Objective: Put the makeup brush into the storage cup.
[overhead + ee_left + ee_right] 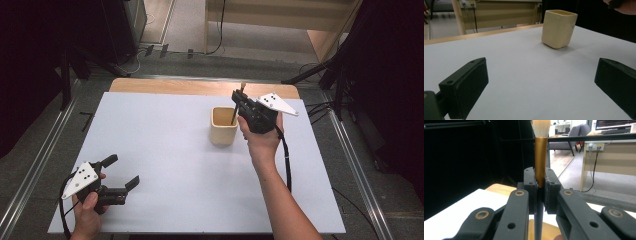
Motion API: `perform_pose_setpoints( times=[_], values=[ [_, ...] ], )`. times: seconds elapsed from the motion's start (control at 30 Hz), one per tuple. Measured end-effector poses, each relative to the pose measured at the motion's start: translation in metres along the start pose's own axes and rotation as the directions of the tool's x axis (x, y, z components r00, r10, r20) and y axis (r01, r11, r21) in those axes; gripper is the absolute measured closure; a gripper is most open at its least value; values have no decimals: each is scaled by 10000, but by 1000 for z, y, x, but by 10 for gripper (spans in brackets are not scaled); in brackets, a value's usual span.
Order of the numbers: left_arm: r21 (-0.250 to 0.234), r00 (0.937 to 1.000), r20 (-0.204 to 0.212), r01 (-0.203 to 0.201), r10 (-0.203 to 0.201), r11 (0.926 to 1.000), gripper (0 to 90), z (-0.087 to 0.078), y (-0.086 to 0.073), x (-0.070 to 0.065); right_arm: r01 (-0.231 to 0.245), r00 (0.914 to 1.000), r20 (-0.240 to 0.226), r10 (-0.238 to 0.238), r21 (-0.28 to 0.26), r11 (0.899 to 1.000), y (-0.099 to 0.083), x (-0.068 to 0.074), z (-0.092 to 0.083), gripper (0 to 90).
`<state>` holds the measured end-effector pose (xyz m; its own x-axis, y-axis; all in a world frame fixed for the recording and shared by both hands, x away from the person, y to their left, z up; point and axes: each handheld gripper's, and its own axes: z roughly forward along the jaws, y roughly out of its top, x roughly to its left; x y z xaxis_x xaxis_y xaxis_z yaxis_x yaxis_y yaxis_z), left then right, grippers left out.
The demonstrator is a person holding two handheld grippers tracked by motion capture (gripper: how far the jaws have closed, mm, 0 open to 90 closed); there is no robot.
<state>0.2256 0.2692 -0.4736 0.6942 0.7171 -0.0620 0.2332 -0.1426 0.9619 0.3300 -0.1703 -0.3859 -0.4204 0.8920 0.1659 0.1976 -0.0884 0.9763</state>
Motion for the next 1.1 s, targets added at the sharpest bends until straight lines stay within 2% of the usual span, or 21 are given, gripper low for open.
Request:
perform_pose_setpoints(
  times=[0.2,0.47,0.97,1.1],
  values=[
    [16,10000,21,-33,33,10000,0,0,0,-1,325,9994,118,-325,4,9995,-5,-1,9,839],
    [10,10000,27,-55,55,10000,0,0,0,-1,199,9998,71,-200,170,9997,-12,-3,18,839],
    [28,10000,28,-50,50,10000,0,0,0,-1,402,9992,41,-406,668,9970,-28,-1,31,839],
    [12,10000,34,-55,55,10000,0,0,0,-1,270,9996,87,-277,734,9969,-33,-2,33,838]
  ],
)
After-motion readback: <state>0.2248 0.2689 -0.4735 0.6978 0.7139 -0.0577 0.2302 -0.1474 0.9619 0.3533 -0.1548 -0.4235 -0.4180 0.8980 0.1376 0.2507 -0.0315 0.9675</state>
